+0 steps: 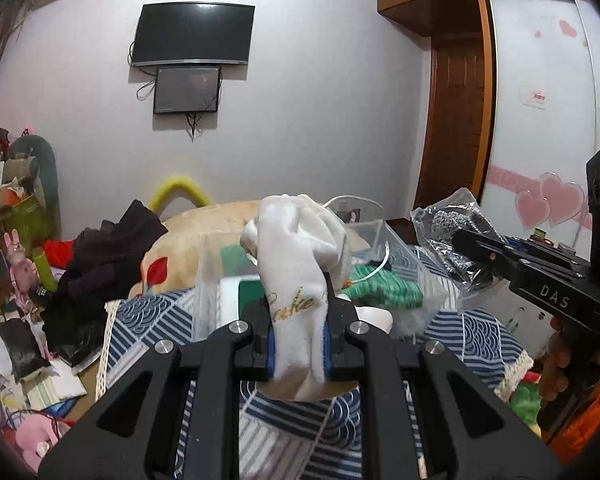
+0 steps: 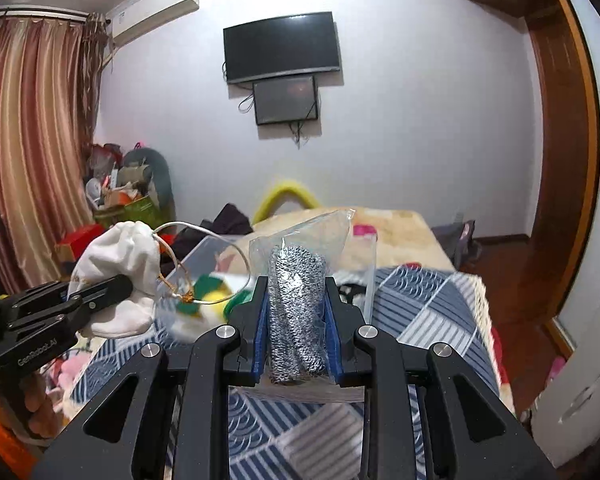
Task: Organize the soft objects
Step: 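Lower the bag into the box with the right tool while the left tool drops the pouch in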
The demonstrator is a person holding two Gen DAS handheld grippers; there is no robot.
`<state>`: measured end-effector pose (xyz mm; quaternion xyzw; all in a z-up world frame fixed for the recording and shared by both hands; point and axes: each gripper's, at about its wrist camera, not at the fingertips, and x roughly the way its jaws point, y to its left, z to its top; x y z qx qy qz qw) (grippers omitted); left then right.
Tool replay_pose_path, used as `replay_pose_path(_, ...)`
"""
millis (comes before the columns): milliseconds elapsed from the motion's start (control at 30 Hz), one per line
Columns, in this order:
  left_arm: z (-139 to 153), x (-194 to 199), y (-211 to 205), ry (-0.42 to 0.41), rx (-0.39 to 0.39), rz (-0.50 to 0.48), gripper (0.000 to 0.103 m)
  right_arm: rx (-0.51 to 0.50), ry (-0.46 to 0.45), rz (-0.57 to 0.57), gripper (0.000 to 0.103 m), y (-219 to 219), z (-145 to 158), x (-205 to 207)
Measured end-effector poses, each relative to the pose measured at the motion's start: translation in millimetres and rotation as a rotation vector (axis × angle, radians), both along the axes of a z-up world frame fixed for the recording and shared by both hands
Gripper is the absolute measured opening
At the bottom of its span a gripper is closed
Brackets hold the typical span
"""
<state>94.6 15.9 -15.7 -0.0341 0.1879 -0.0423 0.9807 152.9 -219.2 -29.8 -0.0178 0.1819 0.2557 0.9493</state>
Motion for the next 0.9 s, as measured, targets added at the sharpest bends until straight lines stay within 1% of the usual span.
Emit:
replay_pose_path(200,4,28,3,0.010,-0.015,0.018,0.016,-0.002,-0.016,-0.026,0.022,12,5,19)
replay_pose_path(333,-1,50,2,0.029,-0.003,0.028,0.016,-0.013,0.010,-0.031,0.022,22,1,37)
replay_pose_path(500,-19,81,-3,0.094,0.019,0.036,0.016,-0.044,0.059,-0.041,0.022,37,-12,54)
replay_pose_path(633,-36,101,-5,0.167,0.021,0.039,0.016,-0.073,0.120,-0.034,0.022,48,-28,68)
replay_pose_path(667,-42,105,-5,0.187,0.018,0.037,0.017,-0.085,0.128,-0.035,0.022,49,-32,70)
replay_pose_path(733,-48,110,-5,0.201,0.019,0.039,0.018,-0.105,0.148,-0.033,0.022,53,-37,73)
replay_pose_path(833,-52,113,-7,0.204,0.024,0.033,0.020,-0.131,0.169,-0.034,0.023,57,-47,75)
replay_pose_path(867,-52,111,-8,0.200,0.029,0.032,0.022,-0.140,0.169,-0.037,0.023,58,-48,75)
replay_pose_path(900,-52,110,-9,0.199,0.037,0.032,0.026,-0.155,0.157,-0.041,0.025,59,-49,73)
